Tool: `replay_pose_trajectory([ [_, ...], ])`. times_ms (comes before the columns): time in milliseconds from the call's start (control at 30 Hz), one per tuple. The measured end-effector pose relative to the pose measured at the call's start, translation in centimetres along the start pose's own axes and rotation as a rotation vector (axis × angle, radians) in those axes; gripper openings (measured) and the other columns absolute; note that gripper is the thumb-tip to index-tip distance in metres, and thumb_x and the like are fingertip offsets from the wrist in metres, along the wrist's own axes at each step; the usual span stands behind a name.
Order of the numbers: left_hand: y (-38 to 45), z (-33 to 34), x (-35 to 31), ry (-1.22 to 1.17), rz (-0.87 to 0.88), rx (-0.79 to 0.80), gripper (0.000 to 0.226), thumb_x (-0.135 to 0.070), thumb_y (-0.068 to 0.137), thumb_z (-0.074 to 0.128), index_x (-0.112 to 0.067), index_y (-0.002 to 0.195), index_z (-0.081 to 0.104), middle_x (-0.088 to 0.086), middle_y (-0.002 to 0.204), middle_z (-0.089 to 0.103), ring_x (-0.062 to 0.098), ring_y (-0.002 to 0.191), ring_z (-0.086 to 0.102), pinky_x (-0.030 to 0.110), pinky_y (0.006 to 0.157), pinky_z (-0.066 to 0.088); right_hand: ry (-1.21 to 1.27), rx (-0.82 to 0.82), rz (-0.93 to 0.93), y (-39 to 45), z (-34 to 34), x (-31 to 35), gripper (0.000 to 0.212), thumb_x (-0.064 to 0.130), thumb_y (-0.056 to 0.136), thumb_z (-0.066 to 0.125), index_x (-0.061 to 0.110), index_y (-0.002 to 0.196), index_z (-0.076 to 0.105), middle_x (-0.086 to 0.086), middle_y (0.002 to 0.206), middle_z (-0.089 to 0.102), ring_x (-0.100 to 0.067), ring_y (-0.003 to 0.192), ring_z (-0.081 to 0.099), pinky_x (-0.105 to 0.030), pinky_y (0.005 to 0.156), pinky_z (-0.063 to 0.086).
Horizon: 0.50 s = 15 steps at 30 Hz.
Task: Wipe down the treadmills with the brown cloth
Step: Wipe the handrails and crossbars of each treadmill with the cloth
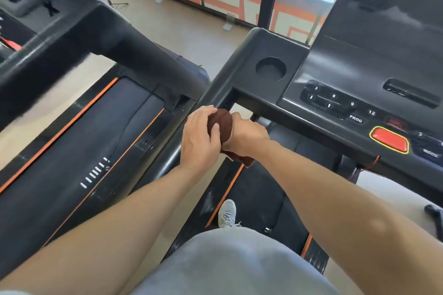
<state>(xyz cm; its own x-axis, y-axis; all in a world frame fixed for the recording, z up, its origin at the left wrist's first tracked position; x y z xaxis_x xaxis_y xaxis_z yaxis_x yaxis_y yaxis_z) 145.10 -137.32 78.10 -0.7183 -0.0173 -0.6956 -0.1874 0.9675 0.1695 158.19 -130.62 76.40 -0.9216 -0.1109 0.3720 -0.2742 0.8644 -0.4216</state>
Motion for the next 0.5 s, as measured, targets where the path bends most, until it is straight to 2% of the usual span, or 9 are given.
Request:
replay_pose_trajectory([
  [67, 0.2, 0.8, -0.9, 0.003, -0.002, 0.064, 0.036, -0.015, 0.099, 0.053, -0.018, 0.135, 0.058, -0.002, 0.139, 0.057, 0.013, 0.136, 0.044, 0.026, 0.117, 0.03, -0.012, 0.035, 0.019, -0.8, -0.3, -0.9, 0.06, 0.057, 0.077, 0.071, 0.023, 0.118, 0.042, 0.003, 0.09, 0.065, -0.023, 0.086, 0.065, -0.037, 0.075, 0.053],
  [200, -0.2, 3.0, -2.1, -0.016, 0.013, 0.164, 0.035, -0.018, 0.103, 0.051, -0.018, 0.137, 0.059, 0.0, 0.143, 0.057, 0.015, 0.141, 0.042, 0.037, 0.121, 0.031, -0.041, 0.1, 0.066, -3.5, -0.7, -4.5, 0.056, 0.052, 0.076, 0.07, 0.025, 0.118, 0.048, 0.004, 0.094, 0.066, -0.023, 0.087, 0.064, -0.036, 0.074, 0.053],
  [333, -2.5, 6.1, -3.9, -0.104, -0.001, 0.207, 0.032, -0.02, 0.104, 0.049, -0.019, 0.133, 0.062, -0.003, 0.139, 0.06, 0.014, 0.139, 0.044, 0.037, 0.12, 0.031, -0.087, 0.074, 0.11, -8.1, -0.9, -9.6, 0.057, 0.055, 0.074, 0.072, 0.03, 0.119, 0.048, 0.004, 0.098, 0.064, -0.027, 0.092, 0.064, -0.036, 0.077, 0.049],
  [400, -3.5, 7.5, -5.1, -0.134, 0.021, 0.207, 0.032, -0.02, 0.102, 0.048, -0.016, 0.129, 0.064, -0.001, 0.135, 0.062, 0.014, 0.138, 0.042, 0.04, 0.12, 0.029, -0.12, 0.054, 0.131, -10.5, -1.1, -12.5, 0.056, 0.053, 0.071, 0.072, 0.031, 0.116, 0.049, 0.004, 0.093, 0.063, -0.029, 0.09, 0.065, -0.037, 0.077, 0.051],
  [500, -3.8, 8.6, -6.1, -0.126, 0.014, 0.184, 0.031, -0.018, 0.1, 0.049, -0.013, 0.127, 0.064, 0.001, 0.132, 0.063, 0.011, 0.137, 0.038, 0.044, 0.124, 0.022, -0.101, 0.056, 0.139, -13.1, -1.2, -15.7, 0.053, 0.046, 0.069, 0.073, 0.03, 0.111, 0.047, 0.01, 0.077, 0.055, -0.028, 0.076, 0.059, -0.036, 0.069, 0.047],
])
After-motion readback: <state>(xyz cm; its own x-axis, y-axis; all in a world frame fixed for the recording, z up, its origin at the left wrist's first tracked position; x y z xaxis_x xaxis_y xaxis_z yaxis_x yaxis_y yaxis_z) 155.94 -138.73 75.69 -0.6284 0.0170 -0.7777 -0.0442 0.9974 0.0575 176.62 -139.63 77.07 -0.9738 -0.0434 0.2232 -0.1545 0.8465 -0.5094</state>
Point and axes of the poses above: each hand's wrist, its own y-axis towards the middle knuckle, its own z-axis out of the palm, x = y × z, the point moved 1 cm from there along y, towards the middle knuckle
